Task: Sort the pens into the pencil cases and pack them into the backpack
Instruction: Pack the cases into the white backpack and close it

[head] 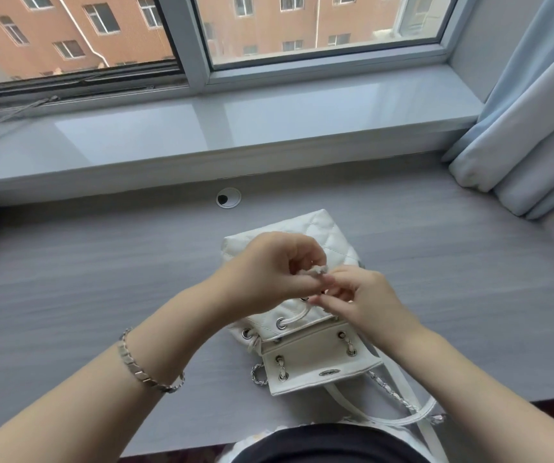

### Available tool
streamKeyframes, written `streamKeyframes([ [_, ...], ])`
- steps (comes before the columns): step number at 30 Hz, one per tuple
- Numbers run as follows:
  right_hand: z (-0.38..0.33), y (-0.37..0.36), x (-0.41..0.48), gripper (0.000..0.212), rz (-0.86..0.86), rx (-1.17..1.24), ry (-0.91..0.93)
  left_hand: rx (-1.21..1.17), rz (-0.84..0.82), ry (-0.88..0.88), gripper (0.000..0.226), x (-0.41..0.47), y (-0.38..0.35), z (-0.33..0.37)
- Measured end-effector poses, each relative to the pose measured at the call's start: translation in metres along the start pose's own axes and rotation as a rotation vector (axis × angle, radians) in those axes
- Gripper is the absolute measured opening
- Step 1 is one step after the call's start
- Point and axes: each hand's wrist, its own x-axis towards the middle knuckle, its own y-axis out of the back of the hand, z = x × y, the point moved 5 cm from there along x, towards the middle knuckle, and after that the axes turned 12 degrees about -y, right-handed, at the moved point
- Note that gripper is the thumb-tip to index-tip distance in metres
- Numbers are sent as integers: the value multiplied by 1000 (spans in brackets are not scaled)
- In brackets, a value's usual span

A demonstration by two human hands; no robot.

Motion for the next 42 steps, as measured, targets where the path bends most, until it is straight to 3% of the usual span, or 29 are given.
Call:
streamKeyframes([
  [3, 9, -3, -1, 40, -48, -51, -99, 71, -97, -3, 32, 7, -12, 4],
  [7, 21, -7, -3, 28, -73, -88, -219, 39, -161, 41, 15, 13, -30, 4],
  [13, 35, -16, -3, 44, -71, -111, -302, -2, -162, 104, 17, 12, -39, -6],
  [15, 38, -18, -2, 24, -104, -38, -323, 8, -106, 110, 22, 11, -29, -10],
  [17, 44, -17, 3, 11, -93, 107, -387, 25, 53, 128, 29, 9, -8, -23],
  [20, 43, -16, 9, 12, -69, 161, -406, 38, 335, 305, 30, -7, 23, -65],
  [22, 41, -17, 10, 14, -49, 160, -413, 251, 312, 403, 24, -20, 23, -85],
  [25, 38, -19, 12, 12, 55, -121, -348, 588, 282, 202, 39, -24, 7, -80],
  [28, 32, -21, 11, 13, 133, -318, -254, 594, 168, -7, 51, -19, -15, -66],
  [31, 36, -22, 10, 29, 142, -210, -266, 514, -56, 24, 55, -17, -33, -75],
  [34, 40, -16, 11, 34, 77, -9, -338, 489, -39, 47, 32, -10, -35, -79],
  [36, 32, -11, 4, 25, -105, 38, -283, 509, -73, 91, 27, -2, -32, -80],
  [37, 30, -10, -3, 24, -237, -33, -222, 503, -91, 111, 26, 0, -30, -81],
  [39, 30, -14, -22, 40, -451, -355, -87, 461, -110, 140, 27, 2, -27, -82],
  [40, 32, -17, -30, 44, -454, -520, 18, 439, -109, 154, 27, 2, -26, -82],
  [42, 39, -20, -39, 27, -292, -634, 232, 413, -100, 168, 23, 2, -24, -84],
])
